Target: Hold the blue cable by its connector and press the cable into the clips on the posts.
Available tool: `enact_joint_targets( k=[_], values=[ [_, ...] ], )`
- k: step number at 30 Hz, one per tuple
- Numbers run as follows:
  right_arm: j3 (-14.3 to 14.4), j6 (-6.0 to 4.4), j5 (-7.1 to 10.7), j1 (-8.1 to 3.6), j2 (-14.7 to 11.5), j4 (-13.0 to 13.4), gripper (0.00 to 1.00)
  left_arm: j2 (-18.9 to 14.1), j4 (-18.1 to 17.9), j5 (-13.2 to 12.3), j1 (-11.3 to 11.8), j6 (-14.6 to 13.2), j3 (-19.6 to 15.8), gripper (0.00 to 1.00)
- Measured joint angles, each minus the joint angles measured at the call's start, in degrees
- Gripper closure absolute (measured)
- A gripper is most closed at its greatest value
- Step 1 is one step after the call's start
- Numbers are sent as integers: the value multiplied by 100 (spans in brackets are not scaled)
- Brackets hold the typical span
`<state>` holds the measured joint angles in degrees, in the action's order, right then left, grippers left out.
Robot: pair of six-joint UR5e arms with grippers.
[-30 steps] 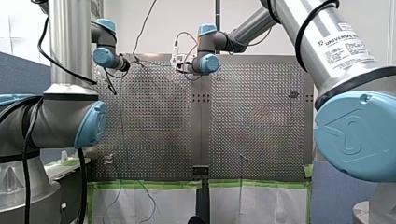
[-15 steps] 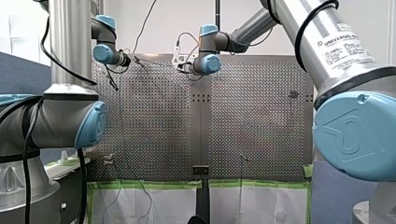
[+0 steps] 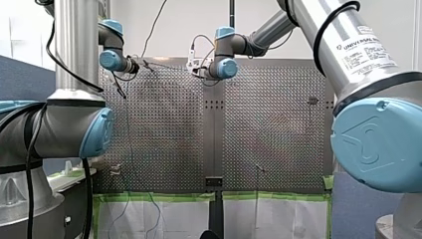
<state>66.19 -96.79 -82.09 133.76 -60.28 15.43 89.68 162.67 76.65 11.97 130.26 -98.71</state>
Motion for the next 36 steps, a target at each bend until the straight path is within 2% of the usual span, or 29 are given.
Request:
enact_joint_targets(
  k=[12, 24, 36],
  values=[
    [-6, -51, -4, -116, 10, 69, 100, 32, -204, -148, 34, 262, 84, 99],
    [-144, -54, -12, -192, 41, 77, 100, 343, -232, -256, 53, 306, 150, 99],
    [-562, -75, 17, -202, 438, 57, 100, 352, -253, -226, 72, 299, 149, 99]
  ],
)
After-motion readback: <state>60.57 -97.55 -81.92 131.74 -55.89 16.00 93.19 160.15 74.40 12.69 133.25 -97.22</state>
